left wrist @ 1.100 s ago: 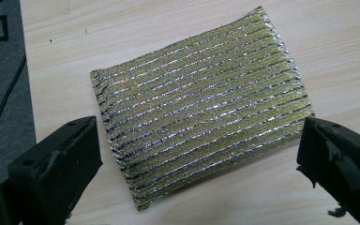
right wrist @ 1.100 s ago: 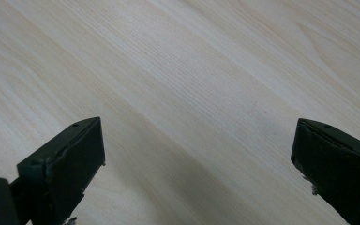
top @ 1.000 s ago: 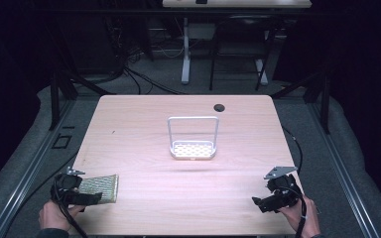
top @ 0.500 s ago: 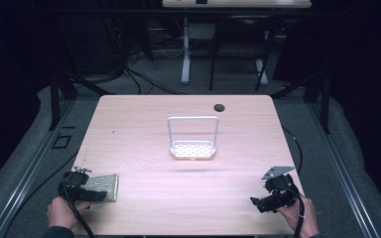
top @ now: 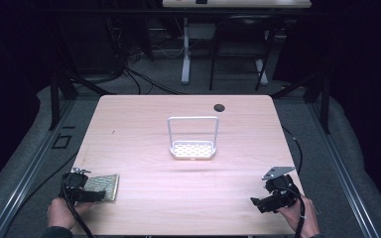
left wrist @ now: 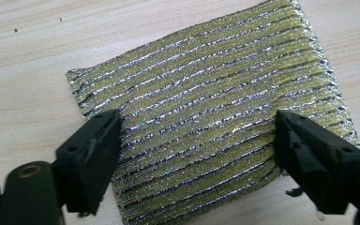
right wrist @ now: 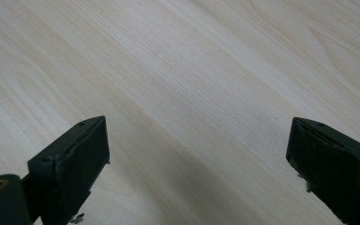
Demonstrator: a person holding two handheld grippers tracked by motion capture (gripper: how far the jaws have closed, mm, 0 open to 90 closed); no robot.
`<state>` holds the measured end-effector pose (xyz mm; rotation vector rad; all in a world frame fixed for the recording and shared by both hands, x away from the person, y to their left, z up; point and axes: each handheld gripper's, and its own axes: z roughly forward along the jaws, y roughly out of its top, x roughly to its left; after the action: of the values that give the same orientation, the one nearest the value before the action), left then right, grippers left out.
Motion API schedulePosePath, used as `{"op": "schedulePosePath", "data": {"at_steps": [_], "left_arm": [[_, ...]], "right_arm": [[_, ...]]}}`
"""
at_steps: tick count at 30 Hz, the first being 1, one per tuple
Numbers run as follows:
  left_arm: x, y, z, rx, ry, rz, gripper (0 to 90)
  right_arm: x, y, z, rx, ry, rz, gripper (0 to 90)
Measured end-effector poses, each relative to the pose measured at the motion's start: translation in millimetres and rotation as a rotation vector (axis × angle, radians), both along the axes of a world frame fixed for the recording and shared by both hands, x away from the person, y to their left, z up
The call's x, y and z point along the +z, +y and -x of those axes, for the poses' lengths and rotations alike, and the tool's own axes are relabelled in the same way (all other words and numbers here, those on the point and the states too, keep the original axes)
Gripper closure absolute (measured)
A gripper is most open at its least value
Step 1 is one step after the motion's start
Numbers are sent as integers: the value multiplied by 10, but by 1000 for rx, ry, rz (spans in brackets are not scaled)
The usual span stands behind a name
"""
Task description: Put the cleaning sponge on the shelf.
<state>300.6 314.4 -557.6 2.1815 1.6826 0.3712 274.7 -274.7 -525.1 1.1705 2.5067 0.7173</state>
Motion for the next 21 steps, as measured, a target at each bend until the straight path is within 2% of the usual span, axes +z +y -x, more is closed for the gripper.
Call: {"op": "schedulePosePath", "data": {"at_steps": [8, 17, 21], "left_arm": [[17, -44, 36, -20, -31, 0, 350], [38, -82, 59, -45, -66, -12, 450], [51, -106, 67, -58, -83, -17, 486]], "right_arm": [[-4, 17, 2, 20, 3, 9, 62], [-11, 29, 9, 27, 7, 18, 78], [-16, 29, 11, 32, -1, 38, 92]]}}
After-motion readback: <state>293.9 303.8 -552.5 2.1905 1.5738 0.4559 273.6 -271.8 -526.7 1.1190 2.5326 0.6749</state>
